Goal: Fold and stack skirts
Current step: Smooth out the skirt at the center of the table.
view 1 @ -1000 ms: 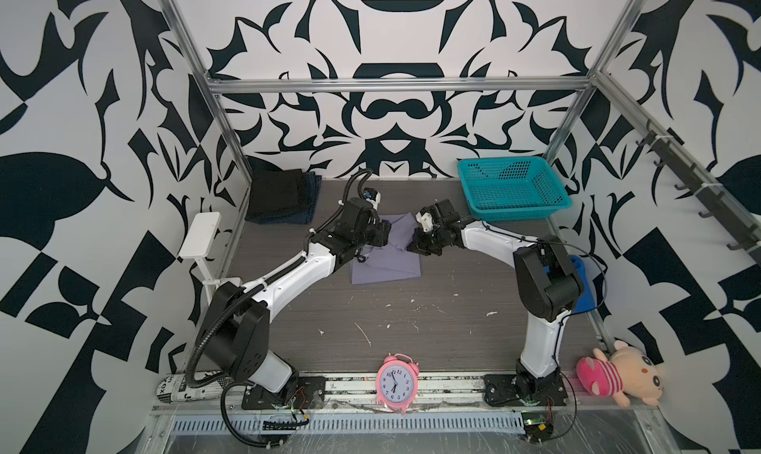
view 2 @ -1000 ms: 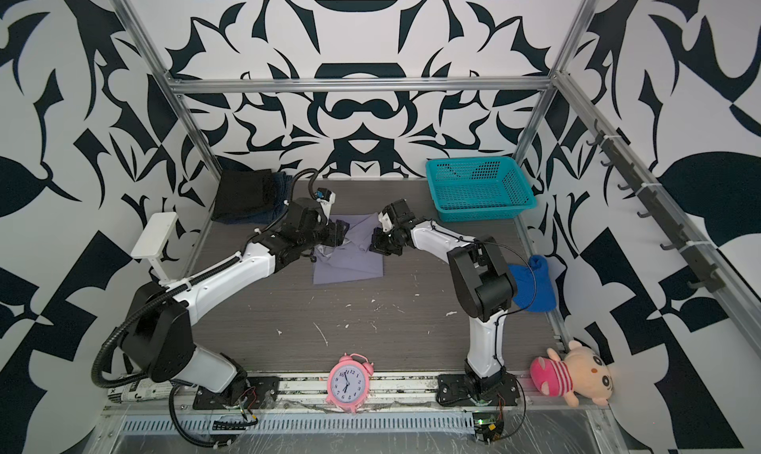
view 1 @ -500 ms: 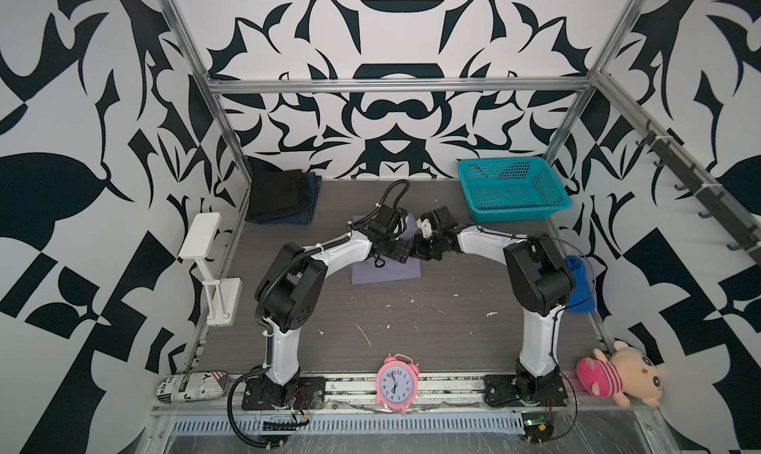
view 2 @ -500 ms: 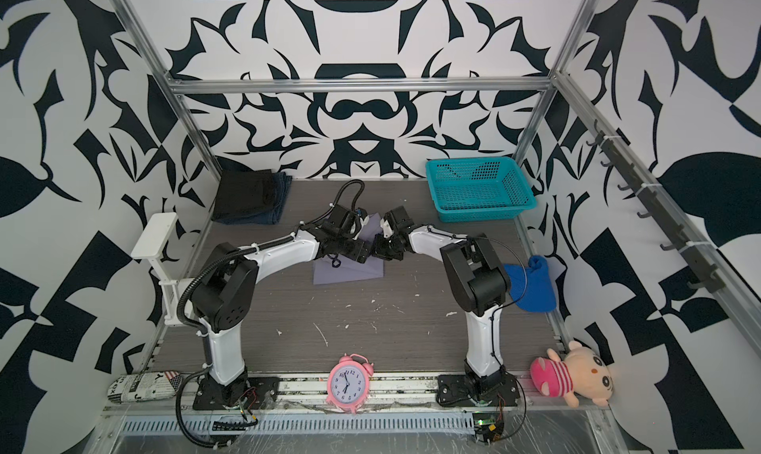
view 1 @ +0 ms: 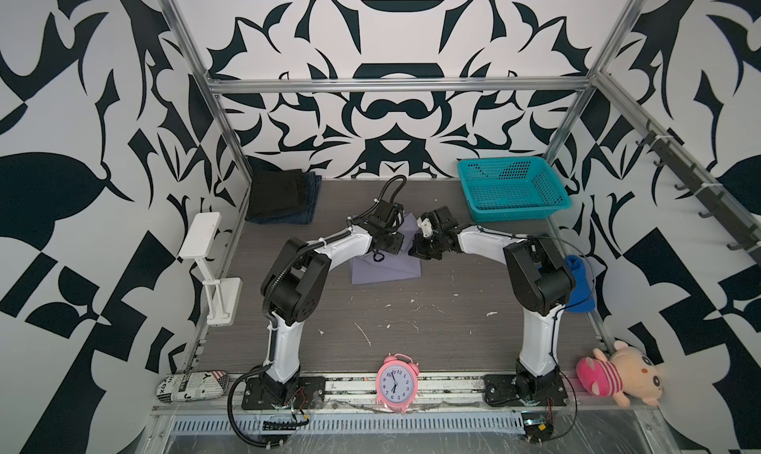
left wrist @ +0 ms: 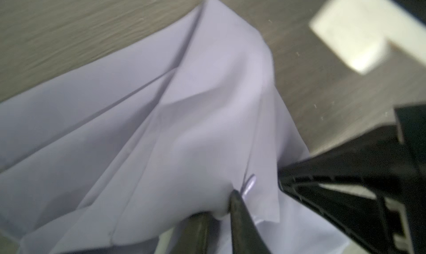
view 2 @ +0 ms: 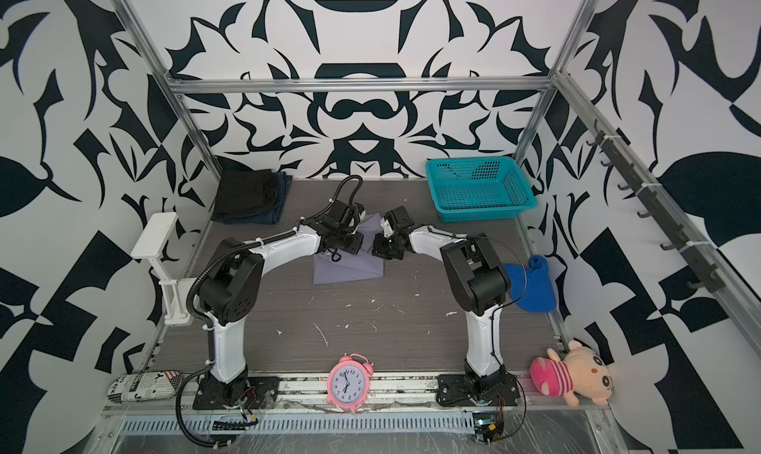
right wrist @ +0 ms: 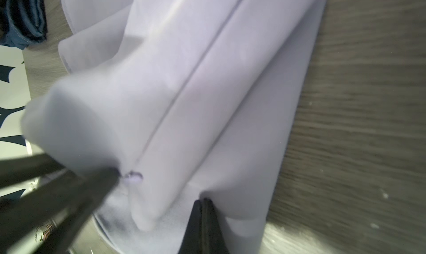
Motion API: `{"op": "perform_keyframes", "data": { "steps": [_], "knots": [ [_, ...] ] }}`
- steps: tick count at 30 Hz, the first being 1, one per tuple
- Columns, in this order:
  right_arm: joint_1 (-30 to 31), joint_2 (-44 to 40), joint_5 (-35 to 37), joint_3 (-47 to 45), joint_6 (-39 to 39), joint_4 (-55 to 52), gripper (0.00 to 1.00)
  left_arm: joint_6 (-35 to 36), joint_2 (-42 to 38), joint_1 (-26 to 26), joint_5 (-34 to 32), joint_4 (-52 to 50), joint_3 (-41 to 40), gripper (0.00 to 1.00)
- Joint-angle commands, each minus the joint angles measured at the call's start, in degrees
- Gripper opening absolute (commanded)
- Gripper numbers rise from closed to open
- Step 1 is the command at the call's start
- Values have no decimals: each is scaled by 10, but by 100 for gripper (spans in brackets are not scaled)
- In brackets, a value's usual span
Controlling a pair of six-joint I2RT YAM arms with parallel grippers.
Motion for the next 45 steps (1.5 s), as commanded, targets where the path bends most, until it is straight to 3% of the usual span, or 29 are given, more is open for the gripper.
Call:
{"op": "perform_keyframes", "data": {
  "steps": [1, 3, 7, 16, 19, 21, 27, 29, 34, 36, 37, 38, 41, 45],
  "knots": [
    [-3, -10, 4, -5, -7, 6, 0, 17, -7, 23, -2, -5, 38, 5],
    [-3, -10, 4, -7, -7, 6, 0, 28, -3, 35, 4, -18, 61, 0],
    [-3, -11, 4, -8, -8, 6, 0, 53, -3, 41, -20, -35, 85, 0],
    [-3, -7, 3, -10, -10, 3, 0, 76, 67, 115, 37, -21, 146, 0],
    [-3, -8, 4, -10, -10, 3, 0, 75, 82, 131, 32, -10, 156, 16],
    [-3, -9, 8, -10, -11, 0, 0, 72, 79, 144, 34, -3, 153, 16],
    [-3, -8, 11, -10, -14, -5, 0, 57, 25, 174, 22, 37, 90, 19],
    [-3, -8, 11, -10, -16, -6, 0, 49, -5, 175, 20, 38, 70, 25],
    [-3, -4, 13, -3, -17, -9, 0, -42, -99, 148, 71, 67, -5, 30],
    [-3, -1, 11, 2, -16, -14, 0, -83, -127, 122, 68, 74, -50, 45],
    [-3, -1, 10, 5, -16, -16, 0, -104, -139, 111, 59, 75, -77, 66],
    [-3, -4, 8, 6, -16, -16, 0, -125, -151, 104, 55, 79, -105, 72],
    [-3, -9, 4, 12, -20, -25, 0, -170, -168, 95, 58, 102, -169, 80],
    [-2, -8, 4, 25, -29, -42, 2, -182, -142, 81, 56, 96, -180, 83]
  ]
}}
